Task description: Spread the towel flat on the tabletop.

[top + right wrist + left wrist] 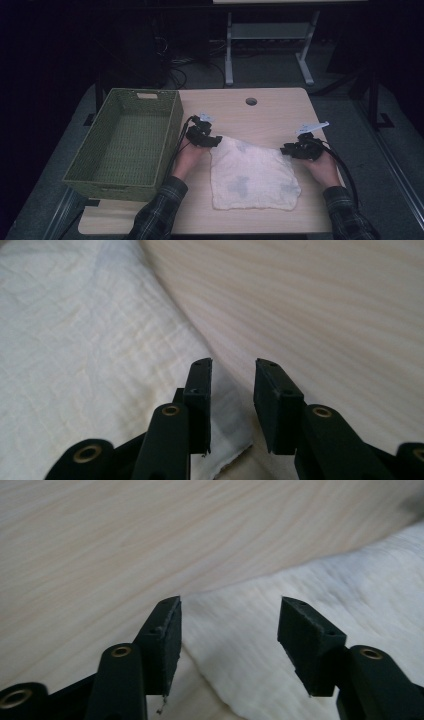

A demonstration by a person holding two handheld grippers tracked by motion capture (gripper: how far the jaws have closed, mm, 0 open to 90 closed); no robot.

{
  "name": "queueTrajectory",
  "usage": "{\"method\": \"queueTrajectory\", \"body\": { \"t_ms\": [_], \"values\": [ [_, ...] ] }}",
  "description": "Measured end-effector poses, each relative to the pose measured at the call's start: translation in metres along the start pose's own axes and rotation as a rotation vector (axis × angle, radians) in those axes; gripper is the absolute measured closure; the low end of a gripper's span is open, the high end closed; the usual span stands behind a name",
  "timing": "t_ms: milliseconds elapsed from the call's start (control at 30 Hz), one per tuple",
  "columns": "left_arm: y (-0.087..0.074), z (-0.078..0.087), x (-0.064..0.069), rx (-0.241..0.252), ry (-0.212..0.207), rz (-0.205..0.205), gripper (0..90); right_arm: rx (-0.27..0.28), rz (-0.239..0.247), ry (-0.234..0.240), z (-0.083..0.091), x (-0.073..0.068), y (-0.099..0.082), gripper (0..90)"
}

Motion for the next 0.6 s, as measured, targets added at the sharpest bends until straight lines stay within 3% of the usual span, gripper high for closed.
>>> {"method": "queueTrajectory", "body": {
  "t_ms": [200, 300, 467, 600],
  "values": [
    [-0.013, 0.007, 0.017, -0.043, -0.049, -0.019, 30.9, -0.018, 0.013, 0.02, -0.007, -0.002, -0.004, 83.0],
    [-0.022, 0.008, 0.025, -0.067, -0.069, -0.044, 30.8, -0.011, 0.029, 0.009, -0.006, -0.005, -0.003, 86.8],
    [-0.036, 0.003, 0.037, -0.116, -0.102, -0.074, 30.7, 0.058, 0.056, -0.002, 0.008, -0.01, 0.003, 87.6],
    [-0.04, 0.0, 0.043, -0.127, -0.114, -0.088, 30.5, 0.1, 0.098, 0.022, 0.022, -0.027, 0.006, 87.9]
  ]
}}
Point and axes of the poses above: each handheld gripper's, and its own axes: z roughly backward along the jaws, y roughly out of its top, x roughly to its right, the point moved 4 cm from there along -z, roughly forward along the jaws, and after that the axes turned 4 degrees about -y, right-handed, at the moved point
